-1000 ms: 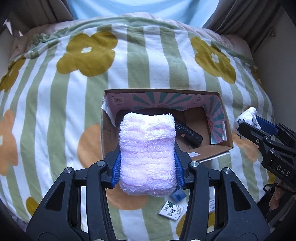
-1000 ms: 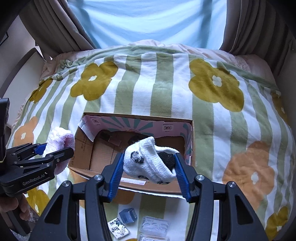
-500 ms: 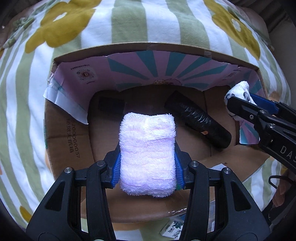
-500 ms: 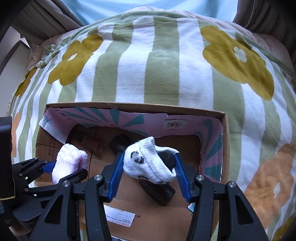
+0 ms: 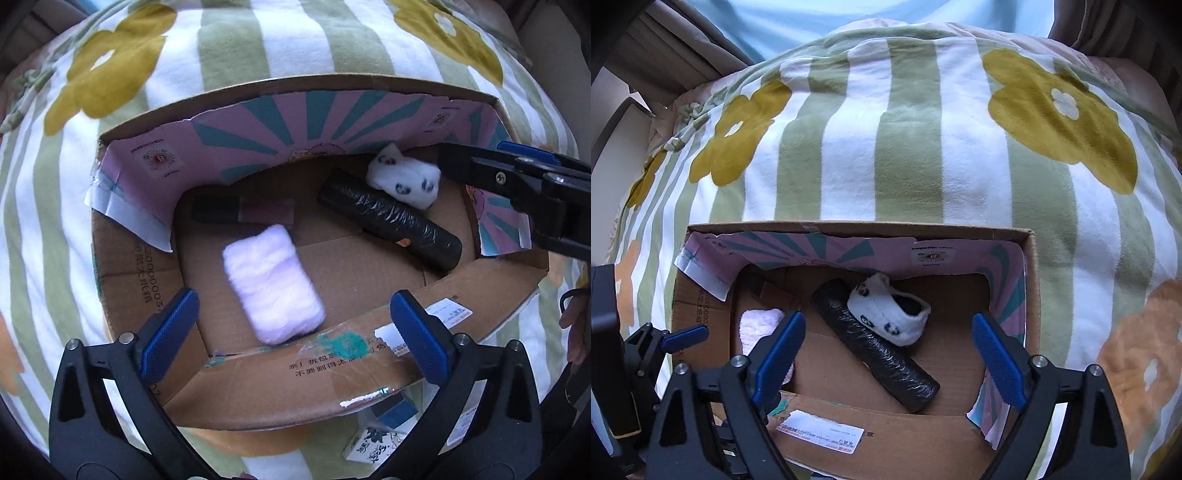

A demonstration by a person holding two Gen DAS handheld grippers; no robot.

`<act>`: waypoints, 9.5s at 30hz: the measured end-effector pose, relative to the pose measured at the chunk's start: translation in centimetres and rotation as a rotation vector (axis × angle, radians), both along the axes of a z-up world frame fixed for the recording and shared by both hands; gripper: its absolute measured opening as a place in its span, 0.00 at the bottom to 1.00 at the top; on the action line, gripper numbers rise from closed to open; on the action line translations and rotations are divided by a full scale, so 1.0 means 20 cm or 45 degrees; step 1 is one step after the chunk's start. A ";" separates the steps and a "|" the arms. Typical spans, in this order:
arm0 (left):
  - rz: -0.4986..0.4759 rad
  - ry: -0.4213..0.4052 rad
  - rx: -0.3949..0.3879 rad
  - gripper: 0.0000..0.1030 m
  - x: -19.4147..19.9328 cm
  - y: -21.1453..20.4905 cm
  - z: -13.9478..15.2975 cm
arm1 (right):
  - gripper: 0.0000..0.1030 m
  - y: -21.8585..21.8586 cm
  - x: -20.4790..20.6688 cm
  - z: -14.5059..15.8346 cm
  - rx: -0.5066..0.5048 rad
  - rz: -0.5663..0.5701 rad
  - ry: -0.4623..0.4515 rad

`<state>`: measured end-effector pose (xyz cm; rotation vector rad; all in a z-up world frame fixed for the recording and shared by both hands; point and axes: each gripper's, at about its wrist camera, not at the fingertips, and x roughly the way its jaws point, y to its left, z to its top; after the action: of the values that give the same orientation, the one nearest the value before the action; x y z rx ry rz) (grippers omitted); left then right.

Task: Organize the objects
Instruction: 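Lift both tools out of the box and back away, then move both tools toward the blue cube, white packet and clear cases, then grasp the white tissue packet with the left tool while the right tool grasps the labelled clear case, then carry packet and clear case into the box and open both tools, then withdraw both tools from the box back over the cube and floss case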

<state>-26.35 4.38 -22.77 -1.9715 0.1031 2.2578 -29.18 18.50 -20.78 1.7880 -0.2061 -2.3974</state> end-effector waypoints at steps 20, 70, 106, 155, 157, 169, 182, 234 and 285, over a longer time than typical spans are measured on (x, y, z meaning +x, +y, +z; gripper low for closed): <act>0.036 0.161 0.020 1.00 0.28 -0.11 0.56 | 0.87 -0.02 0.38 0.57 0.046 -0.003 0.135; 0.061 0.404 0.163 1.00 1.28 -0.26 1.04 | 0.93 -0.02 1.57 0.79 0.128 -0.124 0.334; -0.375 -0.159 0.195 0.82 1.00 0.18 -0.32 | 0.88 -0.10 1.51 -0.37 0.236 -0.087 0.151; 0.231 0.457 0.195 0.59 1.22 -0.37 1.11 | 0.85 -0.25 1.35 0.88 0.175 0.037 0.406; 0.243 0.482 0.190 0.59 1.23 -0.38 1.15 | 0.85 -0.25 1.35 0.89 0.168 0.040 0.413; 0.271 0.496 0.187 0.59 1.24 -0.37 1.16 | 0.85 -0.25 1.34 0.90 0.150 0.056 0.412; 0.246 0.474 0.213 0.59 0.87 -0.36 1.16 | 0.85 -0.19 0.94 0.85 0.170 0.108 0.354; -0.019 0.163 0.114 1.00 -0.25 -0.06 0.03 | 0.97 -0.27 0.39 -0.07 0.014 0.226 0.152; 0.076 0.562 0.128 1.00 1.28 -0.39 1.23 | 0.97 -0.11 1.40 1.03 0.056 -0.043 0.465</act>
<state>-0.74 -3.36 1.86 -1.4179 -0.0237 2.6398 -1.13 16.40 -0.19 1.3361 -0.1427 -2.7136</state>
